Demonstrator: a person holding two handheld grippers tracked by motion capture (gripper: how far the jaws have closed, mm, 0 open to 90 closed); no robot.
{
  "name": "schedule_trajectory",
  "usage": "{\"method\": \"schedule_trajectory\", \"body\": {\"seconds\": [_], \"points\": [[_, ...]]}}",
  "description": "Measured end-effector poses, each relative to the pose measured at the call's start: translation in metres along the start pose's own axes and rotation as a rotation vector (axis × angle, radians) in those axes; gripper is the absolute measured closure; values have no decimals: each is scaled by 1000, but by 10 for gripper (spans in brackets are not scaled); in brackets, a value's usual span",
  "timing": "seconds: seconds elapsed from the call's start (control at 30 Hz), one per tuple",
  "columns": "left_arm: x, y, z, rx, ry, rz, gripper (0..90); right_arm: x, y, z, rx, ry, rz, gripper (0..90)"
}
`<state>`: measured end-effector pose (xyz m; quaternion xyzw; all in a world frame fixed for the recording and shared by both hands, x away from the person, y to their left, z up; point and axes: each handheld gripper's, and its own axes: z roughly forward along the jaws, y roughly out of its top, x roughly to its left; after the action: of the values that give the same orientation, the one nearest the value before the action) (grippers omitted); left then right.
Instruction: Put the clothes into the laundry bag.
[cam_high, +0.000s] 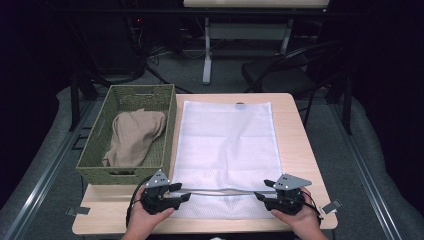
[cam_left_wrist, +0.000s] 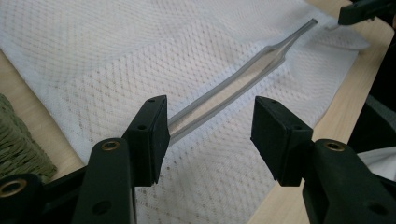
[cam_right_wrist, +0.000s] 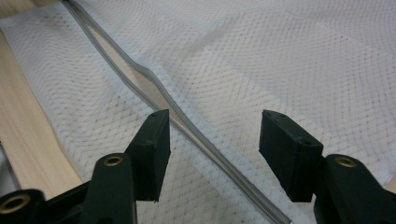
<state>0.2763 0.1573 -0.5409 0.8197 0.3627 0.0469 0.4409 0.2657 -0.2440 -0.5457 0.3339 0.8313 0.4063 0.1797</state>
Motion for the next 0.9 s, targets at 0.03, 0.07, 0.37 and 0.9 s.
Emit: {"method": "schedule_trajectory", "body": {"seconds": [0.03, 0.07, 0.37, 0.9], "points": [[-1, 1, -2, -10, 0, 0, 464, 0, 0, 0, 4, 0, 0, 427], [-3, 4, -5, -10, 13, 2, 464, 2, 1, 0, -3, 10, -5, 418], [-4, 13, -18, -48, 24, -19, 460, 5, 3, 0, -11, 8, -25, 407], [-4, 36, -38, -25, 137, -10, 380, 6, 2, 0, -1, 8, -14, 380]]}}
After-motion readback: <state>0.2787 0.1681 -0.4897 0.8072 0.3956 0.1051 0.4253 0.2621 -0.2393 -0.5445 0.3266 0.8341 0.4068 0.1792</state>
